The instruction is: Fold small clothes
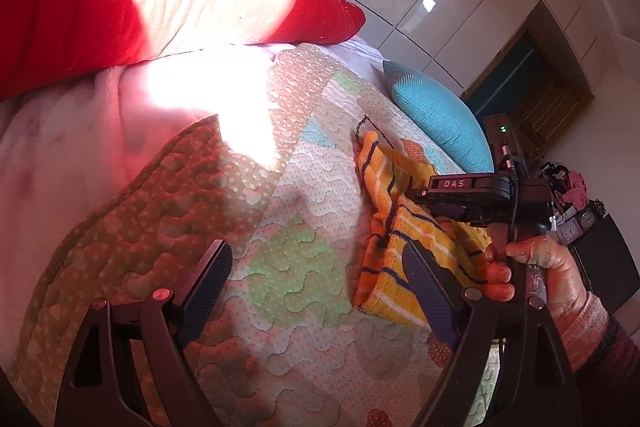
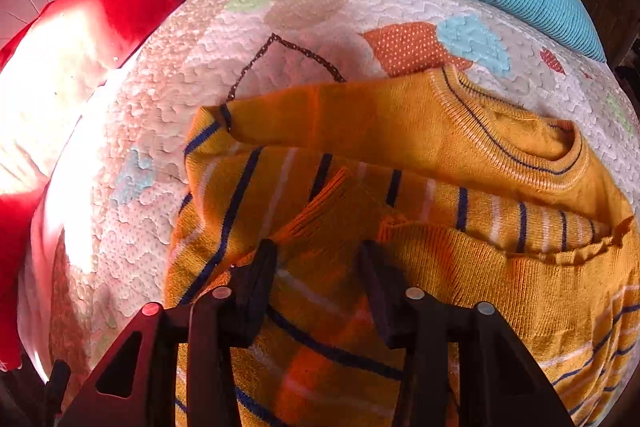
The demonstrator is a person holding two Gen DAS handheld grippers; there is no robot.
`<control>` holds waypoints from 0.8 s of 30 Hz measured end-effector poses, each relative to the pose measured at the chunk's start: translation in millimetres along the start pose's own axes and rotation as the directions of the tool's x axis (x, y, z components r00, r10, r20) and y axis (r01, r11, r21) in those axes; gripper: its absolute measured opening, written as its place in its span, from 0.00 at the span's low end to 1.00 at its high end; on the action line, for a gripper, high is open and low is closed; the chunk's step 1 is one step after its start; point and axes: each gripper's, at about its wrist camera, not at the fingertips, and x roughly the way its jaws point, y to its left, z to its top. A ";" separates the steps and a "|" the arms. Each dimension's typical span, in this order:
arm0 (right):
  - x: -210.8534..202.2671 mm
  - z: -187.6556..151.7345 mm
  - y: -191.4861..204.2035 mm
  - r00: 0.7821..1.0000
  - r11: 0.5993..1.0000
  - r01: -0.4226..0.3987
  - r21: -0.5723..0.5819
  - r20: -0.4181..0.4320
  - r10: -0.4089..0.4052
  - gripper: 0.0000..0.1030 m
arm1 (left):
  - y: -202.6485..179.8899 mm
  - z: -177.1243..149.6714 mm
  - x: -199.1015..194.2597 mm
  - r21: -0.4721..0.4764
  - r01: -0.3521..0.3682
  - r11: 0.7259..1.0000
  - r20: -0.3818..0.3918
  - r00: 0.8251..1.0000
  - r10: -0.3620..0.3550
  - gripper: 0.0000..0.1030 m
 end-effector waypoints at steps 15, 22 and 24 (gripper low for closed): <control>0.8 12.6 67.7 0.986 0.984 -0.153 -0.094 0.045 0.158 0.07 | 4.7 4.5 4.0 -0.010 -0.035 0.999 -0.003 0.999 0.035 0.83; -43.7 -25.7 36.8 0.994 0.985 -0.091 -0.146 0.050 0.100 0.15 | 0.5 6.1 7.3 -0.015 -0.041 0.999 -0.006 0.999 0.040 0.83; -46.3 -40.7 34.8 0.995 0.982 -0.083 -0.171 0.036 0.090 0.15 | 2.6 7.1 6.7 -0.037 -0.039 0.999 -0.004 0.999 0.039 0.83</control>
